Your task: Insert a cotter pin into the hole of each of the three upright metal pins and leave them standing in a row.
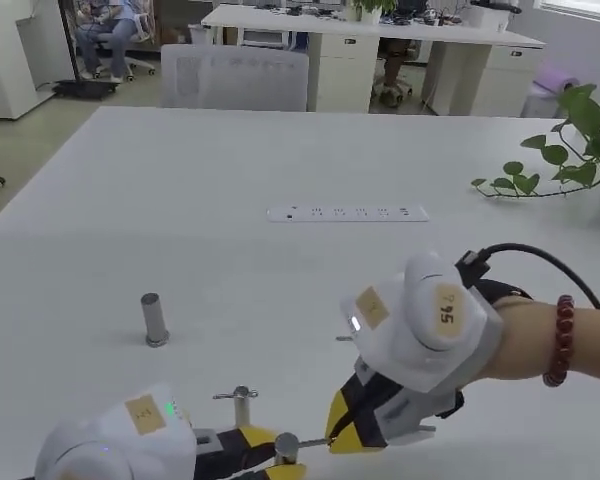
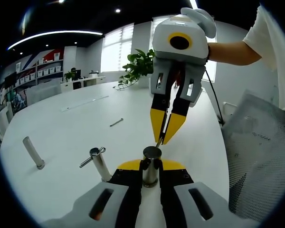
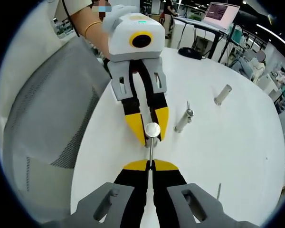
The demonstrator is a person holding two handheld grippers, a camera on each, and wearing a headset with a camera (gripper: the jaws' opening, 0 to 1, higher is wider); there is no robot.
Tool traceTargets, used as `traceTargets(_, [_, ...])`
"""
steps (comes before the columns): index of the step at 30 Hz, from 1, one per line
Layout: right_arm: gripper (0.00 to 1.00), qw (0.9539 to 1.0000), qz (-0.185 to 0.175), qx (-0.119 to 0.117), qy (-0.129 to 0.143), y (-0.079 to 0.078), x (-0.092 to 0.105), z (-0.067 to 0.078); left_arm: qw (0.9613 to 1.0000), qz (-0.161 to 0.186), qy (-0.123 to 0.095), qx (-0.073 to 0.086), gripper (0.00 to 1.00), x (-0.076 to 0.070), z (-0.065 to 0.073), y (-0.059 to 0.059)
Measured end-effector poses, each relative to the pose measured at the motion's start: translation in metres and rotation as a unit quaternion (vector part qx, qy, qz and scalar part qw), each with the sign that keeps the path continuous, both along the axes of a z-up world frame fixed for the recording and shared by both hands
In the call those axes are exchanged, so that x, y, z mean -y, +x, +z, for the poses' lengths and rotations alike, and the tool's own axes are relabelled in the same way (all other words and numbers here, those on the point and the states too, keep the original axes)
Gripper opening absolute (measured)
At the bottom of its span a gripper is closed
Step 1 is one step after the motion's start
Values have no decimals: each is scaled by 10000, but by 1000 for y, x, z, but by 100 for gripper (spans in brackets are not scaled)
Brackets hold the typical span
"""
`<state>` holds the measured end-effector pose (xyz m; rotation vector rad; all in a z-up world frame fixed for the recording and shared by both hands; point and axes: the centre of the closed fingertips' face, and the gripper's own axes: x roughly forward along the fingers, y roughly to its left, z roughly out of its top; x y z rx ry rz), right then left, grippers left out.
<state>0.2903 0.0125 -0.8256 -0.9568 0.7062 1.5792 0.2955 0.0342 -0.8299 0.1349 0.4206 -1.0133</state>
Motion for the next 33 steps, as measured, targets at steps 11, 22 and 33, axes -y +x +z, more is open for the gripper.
traceTargets(11, [3,9999,76,108,-4,2,2,-1,10000,10,-3,1,11,0,0,0])
traceTargets(22, [3,9998,103,153,3,-1,0,0,10000,5,-9,23,11,0,0,0])
traceTargets(33, [3,9997,160,191,52,0,-10,1,10000,34,-26,20,11,0,0,1])
